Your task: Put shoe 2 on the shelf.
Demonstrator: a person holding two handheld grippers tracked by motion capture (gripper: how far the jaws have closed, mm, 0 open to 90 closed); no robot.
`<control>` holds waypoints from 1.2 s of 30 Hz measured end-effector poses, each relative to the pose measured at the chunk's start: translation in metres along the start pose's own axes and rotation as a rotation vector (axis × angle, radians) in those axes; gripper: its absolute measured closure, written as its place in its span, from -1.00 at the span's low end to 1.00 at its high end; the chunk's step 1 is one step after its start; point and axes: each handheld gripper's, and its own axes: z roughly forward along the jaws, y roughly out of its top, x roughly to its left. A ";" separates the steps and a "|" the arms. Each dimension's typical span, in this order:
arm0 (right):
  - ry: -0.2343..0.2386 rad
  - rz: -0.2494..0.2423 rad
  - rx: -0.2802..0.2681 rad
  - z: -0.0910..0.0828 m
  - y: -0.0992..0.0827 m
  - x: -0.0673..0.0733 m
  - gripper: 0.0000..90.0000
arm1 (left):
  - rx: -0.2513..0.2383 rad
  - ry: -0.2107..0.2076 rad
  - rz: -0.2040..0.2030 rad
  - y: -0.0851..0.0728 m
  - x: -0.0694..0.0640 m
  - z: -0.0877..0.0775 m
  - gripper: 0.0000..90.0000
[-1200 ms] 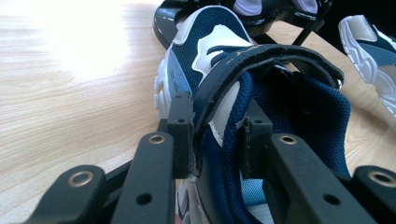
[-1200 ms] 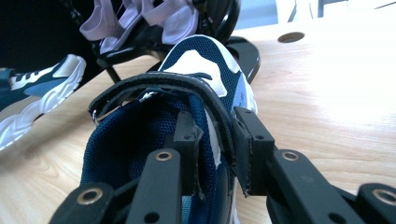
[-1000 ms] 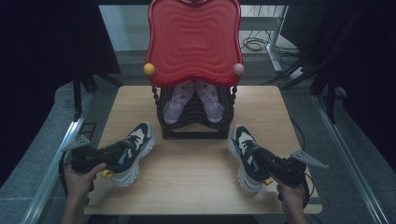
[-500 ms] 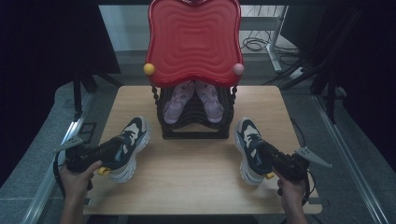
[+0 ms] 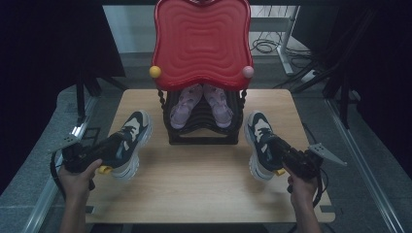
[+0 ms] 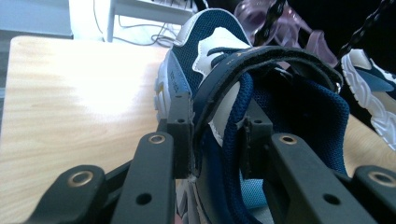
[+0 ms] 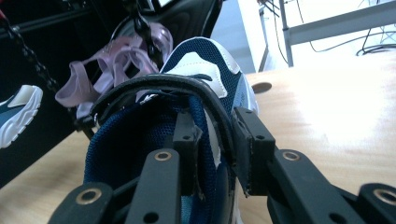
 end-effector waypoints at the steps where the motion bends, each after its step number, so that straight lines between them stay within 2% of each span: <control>1: 0.002 -0.001 -0.005 0.001 0.002 0.000 0.60 | -0.005 -0.003 0.000 0.002 0.000 0.001 0.58; 14: -0.003 0.004 -0.055 0.003 0.030 -0.001 0.60 | -0.030 0.017 -0.011 0.018 0.004 0.011 0.58; 20: 0.015 0.031 -0.078 0.004 0.039 -0.005 0.60 | -0.043 0.015 -0.010 0.027 0.003 0.013 0.58; 25: 0.012 0.030 -0.088 0.004 0.044 -0.006 0.60 | -0.055 0.015 -0.005 0.036 0.003 0.014 0.58; 36: 0.028 0.022 -0.111 0.004 0.057 -0.003 0.60 | -0.084 0.003 -0.028 0.048 0.006 0.018 0.58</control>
